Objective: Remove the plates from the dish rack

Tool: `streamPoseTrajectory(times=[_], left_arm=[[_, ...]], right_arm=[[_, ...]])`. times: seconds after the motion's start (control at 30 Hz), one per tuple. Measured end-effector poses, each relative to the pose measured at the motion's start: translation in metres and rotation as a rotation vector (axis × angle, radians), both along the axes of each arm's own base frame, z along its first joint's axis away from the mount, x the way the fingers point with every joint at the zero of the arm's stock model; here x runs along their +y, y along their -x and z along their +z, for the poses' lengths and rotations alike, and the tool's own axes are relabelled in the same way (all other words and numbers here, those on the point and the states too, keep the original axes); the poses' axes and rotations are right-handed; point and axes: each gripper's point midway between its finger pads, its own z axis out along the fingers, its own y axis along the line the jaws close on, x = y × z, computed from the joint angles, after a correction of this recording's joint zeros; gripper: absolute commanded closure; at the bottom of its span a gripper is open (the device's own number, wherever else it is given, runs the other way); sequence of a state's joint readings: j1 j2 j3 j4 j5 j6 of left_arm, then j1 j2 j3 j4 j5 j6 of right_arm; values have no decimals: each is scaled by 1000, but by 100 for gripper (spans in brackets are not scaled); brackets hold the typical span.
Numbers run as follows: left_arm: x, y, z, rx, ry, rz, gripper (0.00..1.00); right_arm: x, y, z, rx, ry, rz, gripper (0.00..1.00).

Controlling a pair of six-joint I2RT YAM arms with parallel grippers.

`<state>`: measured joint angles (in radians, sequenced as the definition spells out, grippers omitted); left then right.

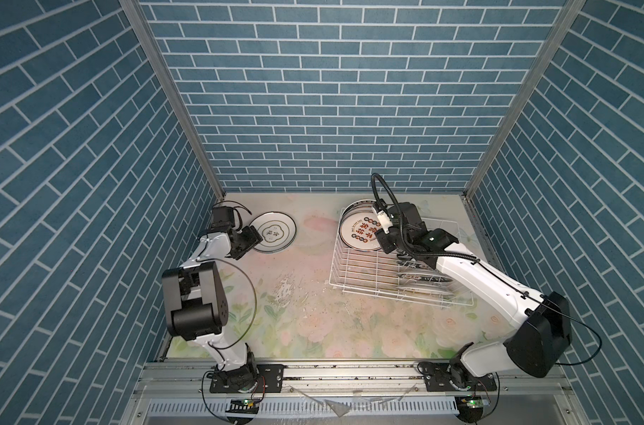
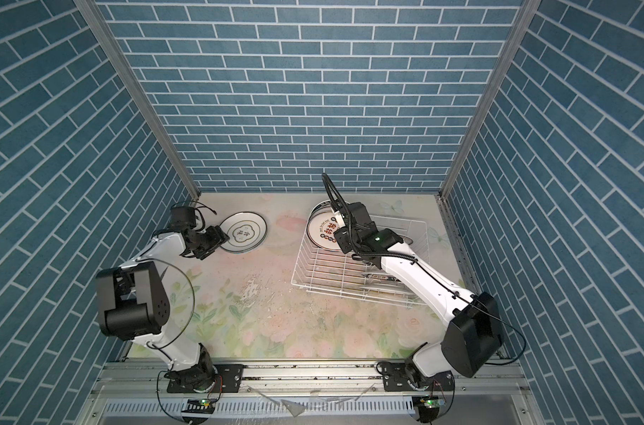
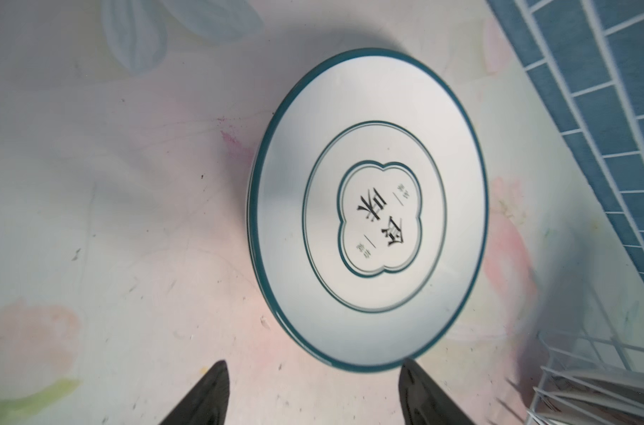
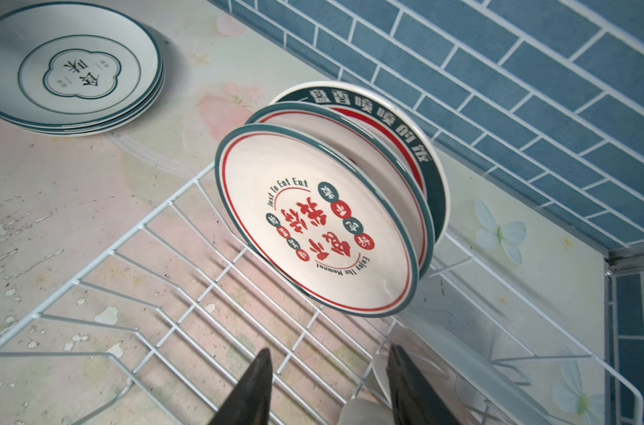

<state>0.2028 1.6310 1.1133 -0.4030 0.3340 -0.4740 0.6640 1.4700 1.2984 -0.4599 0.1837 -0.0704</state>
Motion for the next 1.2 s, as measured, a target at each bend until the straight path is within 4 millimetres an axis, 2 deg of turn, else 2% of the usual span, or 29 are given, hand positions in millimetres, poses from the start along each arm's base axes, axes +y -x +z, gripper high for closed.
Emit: streamPoseTrajectory(times=[0.03, 0.1, 0.23, 0.33, 0.47, 0.63, 0.77, 0.97, 1.2], left_arm=[[-3, 6, 5, -22, 3, -7, 1], [-10, 21, 9, -54, 14, -26, 1], [-25, 48, 4, -75, 51, -60, 1], [-34, 60, 4, -107, 79, -83, 1], [-44, 64, 18, -202, 106, -107, 1], [-64, 61, 36, -295, 119, -174, 1], [-82, 61, 35, -299, 137, -230, 1], [-101, 69, 28, -286, 160, -279, 1], [-161, 90, 36, -300, 147, -452, 3]], right_arm=[[2, -1, 1, 10, 4, 19, 48], [6, -5, 8, 26, 1, 58, 48], [8, -15, 23, 68, -23, 154, 49], [5, -27, 32, 103, -46, 209, 51], [3, -40, 32, 151, -65, 277, 53], [11, -35, 13, 253, -75, 367, 58], [18, -37, 5, 295, -88, 411, 58], [17, -37, -2, 321, -92, 415, 59], [15, -40, -2, 314, -92, 411, 58]])
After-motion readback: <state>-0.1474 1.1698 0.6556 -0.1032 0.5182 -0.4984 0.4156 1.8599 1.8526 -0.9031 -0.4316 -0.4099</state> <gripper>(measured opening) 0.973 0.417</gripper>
